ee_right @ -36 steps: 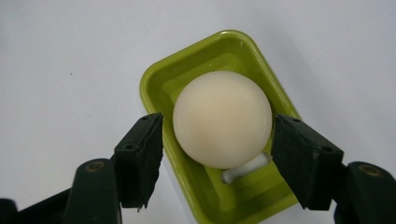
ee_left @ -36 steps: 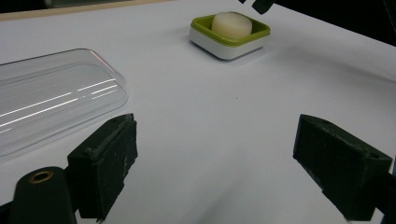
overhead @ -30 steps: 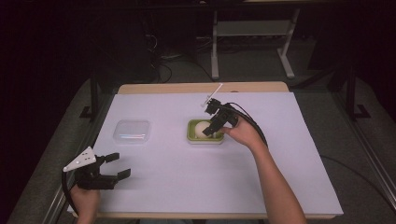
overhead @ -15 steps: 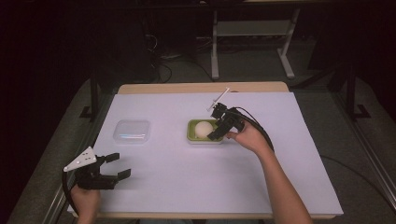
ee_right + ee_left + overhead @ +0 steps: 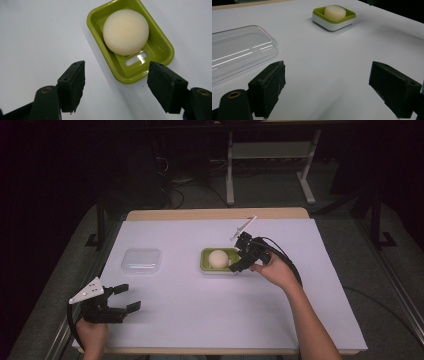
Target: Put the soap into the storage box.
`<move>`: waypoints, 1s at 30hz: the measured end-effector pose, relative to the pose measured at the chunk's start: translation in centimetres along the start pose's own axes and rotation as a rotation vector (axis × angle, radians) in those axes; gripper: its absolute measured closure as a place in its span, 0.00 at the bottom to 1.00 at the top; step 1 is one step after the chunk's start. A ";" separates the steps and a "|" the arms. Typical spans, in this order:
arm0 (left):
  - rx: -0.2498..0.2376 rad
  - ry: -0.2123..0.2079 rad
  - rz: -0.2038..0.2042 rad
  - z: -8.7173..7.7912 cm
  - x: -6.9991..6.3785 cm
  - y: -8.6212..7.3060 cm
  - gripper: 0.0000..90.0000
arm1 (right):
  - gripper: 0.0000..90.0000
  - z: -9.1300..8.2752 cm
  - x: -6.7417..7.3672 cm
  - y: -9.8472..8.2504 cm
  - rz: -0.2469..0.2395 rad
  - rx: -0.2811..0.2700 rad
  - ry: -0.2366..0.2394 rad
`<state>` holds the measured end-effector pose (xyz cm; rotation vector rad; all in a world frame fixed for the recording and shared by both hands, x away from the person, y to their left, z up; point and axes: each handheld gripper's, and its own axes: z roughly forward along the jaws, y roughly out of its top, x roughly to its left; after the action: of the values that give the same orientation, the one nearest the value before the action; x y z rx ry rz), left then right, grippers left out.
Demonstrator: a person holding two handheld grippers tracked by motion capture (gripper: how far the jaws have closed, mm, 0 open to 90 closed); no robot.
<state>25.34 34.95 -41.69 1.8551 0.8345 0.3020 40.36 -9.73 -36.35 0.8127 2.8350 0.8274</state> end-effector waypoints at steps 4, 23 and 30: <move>-0.001 -0.001 0.001 0.0 0.0 0.0 0.15 | 0.32 -0.2 0.0 -0.6 0.004 0.002 -0.001; -0.008 -0.001 0.015 -0.1 -0.3 0.1 0.15 | 0.32 -1.7 0.0 -4.5 0.052 -0.022 -0.018; -0.011 -0.005 0.007 0.0 -0.4 0.1 0.15 | 0.32 -2.1 0.1 -5.8 0.076 -0.032 -0.015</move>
<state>25.06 34.67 -41.57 1.8486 0.8214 0.3050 37.04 -14.84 -37.58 0.9240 2.7862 0.8699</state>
